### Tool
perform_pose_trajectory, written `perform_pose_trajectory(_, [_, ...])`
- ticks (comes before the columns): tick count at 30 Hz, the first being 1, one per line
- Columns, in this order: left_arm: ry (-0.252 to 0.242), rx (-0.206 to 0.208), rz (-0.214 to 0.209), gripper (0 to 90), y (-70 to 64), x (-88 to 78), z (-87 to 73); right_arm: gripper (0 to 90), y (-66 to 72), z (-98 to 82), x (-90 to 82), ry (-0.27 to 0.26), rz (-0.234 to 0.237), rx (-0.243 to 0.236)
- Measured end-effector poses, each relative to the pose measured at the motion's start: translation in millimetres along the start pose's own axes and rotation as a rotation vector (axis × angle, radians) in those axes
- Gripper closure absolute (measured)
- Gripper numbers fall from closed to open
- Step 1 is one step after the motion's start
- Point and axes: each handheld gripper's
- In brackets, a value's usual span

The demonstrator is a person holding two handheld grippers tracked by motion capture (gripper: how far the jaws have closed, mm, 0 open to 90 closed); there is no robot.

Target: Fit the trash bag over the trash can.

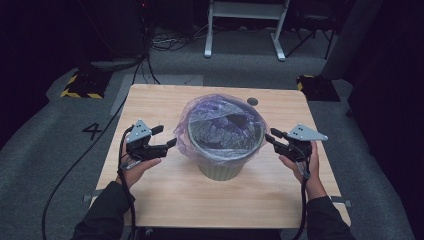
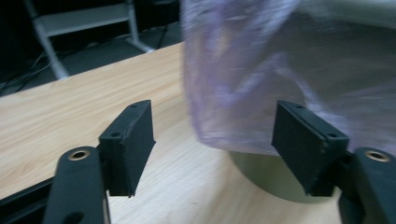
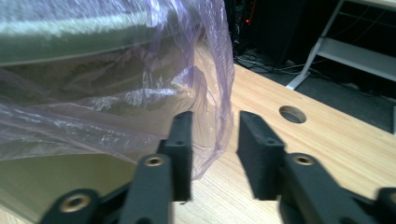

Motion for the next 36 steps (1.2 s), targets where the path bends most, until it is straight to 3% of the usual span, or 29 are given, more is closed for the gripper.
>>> perform_pose_trajectory(5, [0.004,0.051,-0.065,21.7,-15.0,-10.6,-0.4,51.7,3.5,1.2,-9.7,-0.031,0.029,-0.023])
perform_pose_trajectory(7, [0.016,0.068,-0.108,19.5,-22.2,-10.9,-1.5,42.8,6.6,0.7,-13.9,-0.036,0.031,-0.040])
perform_pose_trajectory(14, [0.043,0.124,-0.177,18.1,-47.1,-2.8,-1.4,32.0,26.8,0.5,-28.1,-0.072,0.088,-0.148])
perform_pose_trajectory(16, [0.070,0.150,-0.141,24.3,-54.2,3.2,0.2,31.5,32.3,0.9,-30.4,-0.084,0.117,-0.170])
perform_pose_trajectory(18, [0.097,0.179,-0.119,39.7,-58.3,7.9,1.6,32.2,37.6,1.5,-31.9,-0.086,0.145,-0.193])
perform_pose_trajectory(20, [0.111,0.194,-0.121,53.9,-60.3,13.1,1.7,38.8,43.7,2.0,-31.8,-0.084,0.154,-0.214])
perform_pose_trajectory(24, [0.133,0.209,-0.131,73.6,-59.7,21.1,-0.7,69.1,51.5,1.0,-29.3,-0.085,0.178,-0.251])
perform_pose_trajectory(27, [0.137,0.206,-0.149,87.8,-59.1,25.2,-4.9,85.1,53.3,-2.5,-26.0,-0.076,0.237,-0.274])
perform_pose_trajectory(29, [0.145,0.209,-0.151,89.4,-58.6,26.9,-7.6,89.9,52.3,-6.0,-23.6,-0.076,0.255,-0.261])
perform_pose_trajectory(36, [0.180,0.214,-0.150,89.7,-56.2,33.5,-19.2,90.0,48.8,-17.5,-17.4,-0.053,0.283,-0.238])
Point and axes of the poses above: each handheld gripper's, and its own axes: x roughly forward along the jaws, z roughly out of its top, y roughly to its left, and after that the axes turned 6 degrees about -x, right-handed
